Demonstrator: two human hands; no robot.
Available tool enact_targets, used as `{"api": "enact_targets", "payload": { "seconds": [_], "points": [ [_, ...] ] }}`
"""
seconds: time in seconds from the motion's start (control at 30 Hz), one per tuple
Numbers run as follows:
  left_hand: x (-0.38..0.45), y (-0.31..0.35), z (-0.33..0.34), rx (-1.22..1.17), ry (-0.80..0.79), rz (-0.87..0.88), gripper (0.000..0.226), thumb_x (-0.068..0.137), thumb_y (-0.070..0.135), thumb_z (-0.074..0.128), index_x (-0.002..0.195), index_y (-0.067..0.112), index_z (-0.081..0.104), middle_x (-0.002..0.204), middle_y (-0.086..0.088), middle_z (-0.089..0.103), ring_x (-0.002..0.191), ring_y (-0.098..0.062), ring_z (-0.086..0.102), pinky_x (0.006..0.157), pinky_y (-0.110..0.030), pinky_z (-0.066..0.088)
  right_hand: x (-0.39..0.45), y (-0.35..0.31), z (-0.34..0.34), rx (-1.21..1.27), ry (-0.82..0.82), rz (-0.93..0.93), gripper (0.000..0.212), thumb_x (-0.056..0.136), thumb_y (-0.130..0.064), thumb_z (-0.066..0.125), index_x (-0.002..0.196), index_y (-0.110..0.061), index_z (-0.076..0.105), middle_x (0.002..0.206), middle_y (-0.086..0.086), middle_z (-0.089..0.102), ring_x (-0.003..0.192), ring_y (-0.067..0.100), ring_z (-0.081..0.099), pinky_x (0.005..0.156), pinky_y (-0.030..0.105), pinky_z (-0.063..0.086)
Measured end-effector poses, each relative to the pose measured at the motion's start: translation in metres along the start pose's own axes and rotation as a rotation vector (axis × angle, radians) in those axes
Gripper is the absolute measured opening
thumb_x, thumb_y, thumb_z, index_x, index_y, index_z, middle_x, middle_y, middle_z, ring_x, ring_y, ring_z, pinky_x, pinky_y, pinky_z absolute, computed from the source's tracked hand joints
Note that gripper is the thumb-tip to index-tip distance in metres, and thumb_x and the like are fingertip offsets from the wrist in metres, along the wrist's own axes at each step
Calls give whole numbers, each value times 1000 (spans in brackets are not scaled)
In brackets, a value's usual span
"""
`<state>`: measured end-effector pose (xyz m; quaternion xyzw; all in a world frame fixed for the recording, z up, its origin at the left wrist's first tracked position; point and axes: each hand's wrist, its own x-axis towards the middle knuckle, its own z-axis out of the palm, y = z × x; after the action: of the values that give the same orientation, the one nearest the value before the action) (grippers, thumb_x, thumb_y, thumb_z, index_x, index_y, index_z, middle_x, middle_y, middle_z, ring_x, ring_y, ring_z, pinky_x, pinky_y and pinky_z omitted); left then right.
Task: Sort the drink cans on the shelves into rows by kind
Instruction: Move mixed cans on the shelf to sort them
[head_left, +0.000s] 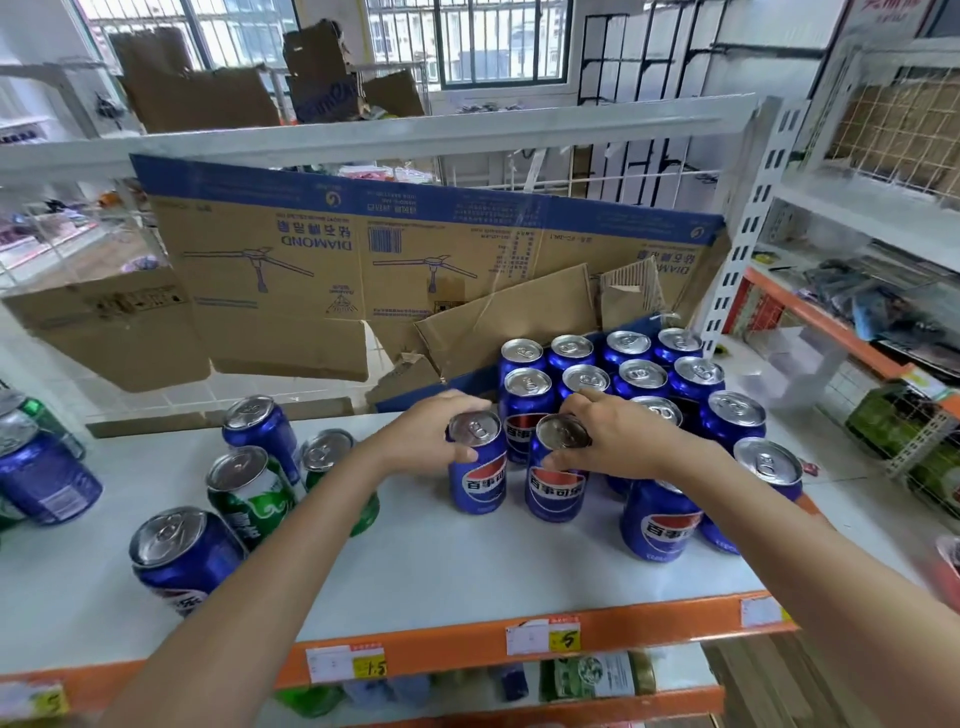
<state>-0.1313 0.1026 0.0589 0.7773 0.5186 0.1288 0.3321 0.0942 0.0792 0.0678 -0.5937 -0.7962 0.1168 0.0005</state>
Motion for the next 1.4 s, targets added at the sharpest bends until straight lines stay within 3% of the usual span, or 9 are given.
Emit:
{"api": "enact_targets", "payload": {
  "seconds": [0.2, 0.4, 0.57, 0.73, 0.93, 1.1, 1.23, 1.4],
  "points": [
    [-1, 10, 19, 288, 221, -160, 75, 73, 60, 68, 130, 18, 43, 131, -5, 41, 121, -23, 45, 90, -35, 44, 3, -5, 6, -81, 56, 10, 70, 75, -65, 59, 122, -16, 45, 125, 4, 46, 108, 22, 50, 79, 33, 42],
    [6, 14, 25, 205, 328, -85, 58, 69, 50, 76, 112, 18, 55, 111, 0, 49, 106, -16, 50, 77, -28, 42, 2, -1, -10, -204, 49, -60, 78, 72, -66, 62, 129, -15, 47, 133, 5, 43, 119, 21, 42, 87, 29, 37],
    [11, 24, 42, 79, 354, -22, 55, 66, 49, 79, 108, 19, 59, 104, 3, 50, 100, -15, 53, 82, -34, 49, -1, 16, -22, -258, 9, 13, 83, 72, -65, 63, 135, -15, 41, 127, 5, 44, 116, 22, 39, 94, 33, 38],
    [23, 34, 56, 84, 364, 38, 58, 65, 50, 78, 110, 20, 59, 103, 6, 47, 101, -15, 52, 78, -28, 42, -2, 17, -17, -183, -6, 24, 83, 74, -59, 65, 134, -10, 36, 126, 7, 41, 114, 22, 38, 92, 32, 39],
    [24, 26, 60, 28, 410, -13, 60, 65, 52, 78, 112, 20, 58, 105, 7, 49, 100, -12, 52, 77, -24, 41, -3, 16, -10, -171, 13, -24, 80, 77, -56, 64, 137, -13, 33, 131, 6, 35, 118, 22, 38, 94, 33, 39],
    [21, 30, 61, 74, 410, -12, 60, 67, 53, 76, 114, 22, 56, 109, 7, 50, 100, -10, 51, 77, -25, 42, -5, 20, -8, -151, 30, -50, 79, 78, -56, 63, 138, -15, 33, 134, 8, 32, 121, 24, 36, 97, 34, 38],
    [23, 37, 66, 91, 406, -23, 60, 70, 52, 74, 117, 21, 54, 114, 6, 50, 105, -12, 51, 77, -25, 42, -8, 26, -11, -117, 22, -44, 78, 77, -54, 66, 137, -17, 34, 130, 7, 32, 119, 23, 36, 90, 31, 40],
    [22, 40, 72, 145, 417, -74, 64, 73, 52, 72, 124, 20, 49, 124, 3, 46, 114, -15, 48, 83, -29, 43, -7, 27, -10, -128, 16, -57, 77, 77, -53, 65, 137, -15, 34, 131, 8, 31, 122, 24, 34, 96, 36, 41]
  ]
}}
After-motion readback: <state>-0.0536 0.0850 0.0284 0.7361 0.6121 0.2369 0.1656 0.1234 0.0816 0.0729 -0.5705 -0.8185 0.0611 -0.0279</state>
